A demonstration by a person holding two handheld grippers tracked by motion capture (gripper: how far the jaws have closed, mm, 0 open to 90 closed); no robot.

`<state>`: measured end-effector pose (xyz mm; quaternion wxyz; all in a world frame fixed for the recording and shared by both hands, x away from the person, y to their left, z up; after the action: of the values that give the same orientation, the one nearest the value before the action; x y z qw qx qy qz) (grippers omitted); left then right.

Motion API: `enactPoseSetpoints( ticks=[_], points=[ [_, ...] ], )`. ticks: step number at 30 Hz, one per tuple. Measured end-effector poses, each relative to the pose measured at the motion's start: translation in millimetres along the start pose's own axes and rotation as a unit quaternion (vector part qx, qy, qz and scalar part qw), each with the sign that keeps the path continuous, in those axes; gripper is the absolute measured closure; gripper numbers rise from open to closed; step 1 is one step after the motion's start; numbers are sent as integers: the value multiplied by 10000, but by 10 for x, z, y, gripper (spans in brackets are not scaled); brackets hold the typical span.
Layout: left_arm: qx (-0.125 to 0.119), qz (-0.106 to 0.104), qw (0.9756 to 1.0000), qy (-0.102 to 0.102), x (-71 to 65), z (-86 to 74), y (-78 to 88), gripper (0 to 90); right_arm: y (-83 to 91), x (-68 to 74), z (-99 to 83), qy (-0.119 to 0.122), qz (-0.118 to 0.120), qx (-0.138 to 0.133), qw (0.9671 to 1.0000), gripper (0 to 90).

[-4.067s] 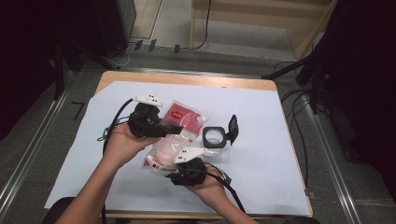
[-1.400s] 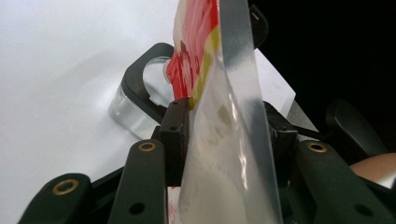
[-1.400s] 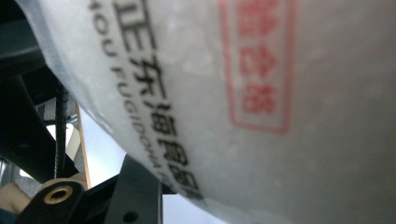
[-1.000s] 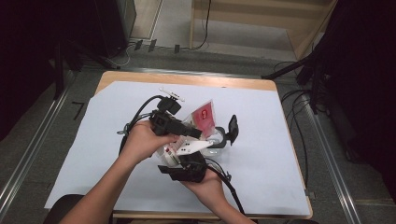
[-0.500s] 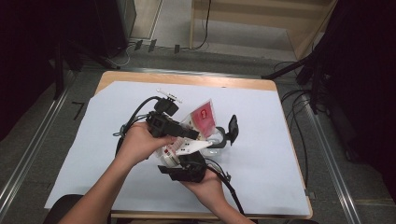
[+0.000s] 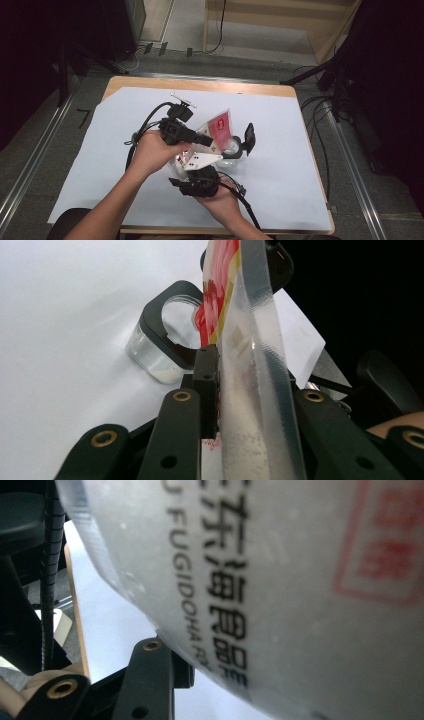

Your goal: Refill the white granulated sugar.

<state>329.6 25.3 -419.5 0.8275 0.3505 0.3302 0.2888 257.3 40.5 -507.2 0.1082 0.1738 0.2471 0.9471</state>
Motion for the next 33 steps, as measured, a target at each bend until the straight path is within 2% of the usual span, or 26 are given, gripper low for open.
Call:
enactPoseSetpoints(
  ticks=[1, 4, 8, 18, 20, 21, 22, 25, 30, 33],
  points=[
    [-37, 7, 10000, -60, -2, 9, 7, 733, 7, 5, 5, -45, 14, -13, 10000, 612],
    [-90, -19, 10000, -37, -11, 23, 15, 710, 17, 6, 21, -118, 70, -71, 9999, 612],
    [-168, 55, 9998, -88, -13, 36, 34, 670, 37, -2, 49, -367, 245, -205, 9988, 612],
    [-248, 101, 9995, -178, -43, 51, 99, 642, 79, 16, 105, -666, 527, -435, 9954, 611],
    [-193, 163, 9996, -155, -31, 47, 92, 679, 82, 20, 107, -645, 510, -428, 9957, 612],
    [-159, 173, 9996, -138, -26, 45, 85, 688, 76, 41, 103, -458, 422, -357, 9974, 613],
    [-158, 170, 9997, -118, -26, 46, 82, 688, 76, 41, 103, -458, 422, -357, 9974, 613],
    [-205, 191, 9995, -110, -24, 56, 93, 692, 70, 68, 109, -118, 285, -290, 9991, 613],
    [-287, 239, 9992, -166, -21, 68, 86, 690, 70, 67, 109, -49, 204, -239, 9995, 624],
    [-322, 246, 9990, -193, -34, 72, 82, 684, 76, 66, 116, -100, 219, -257, 9994, 625]
  ],
)
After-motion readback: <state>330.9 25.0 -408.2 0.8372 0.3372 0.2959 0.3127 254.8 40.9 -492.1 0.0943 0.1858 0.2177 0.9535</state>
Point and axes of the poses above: each handheld gripper's, and its own axes: y roughly backward along the jaws, z roughly out of its top, x roughly to its left, the point moved 9 cm from there along -y, roughly forward along the jaws, and after that the axes turned 11 degrees about z, right-handed, at the moved point
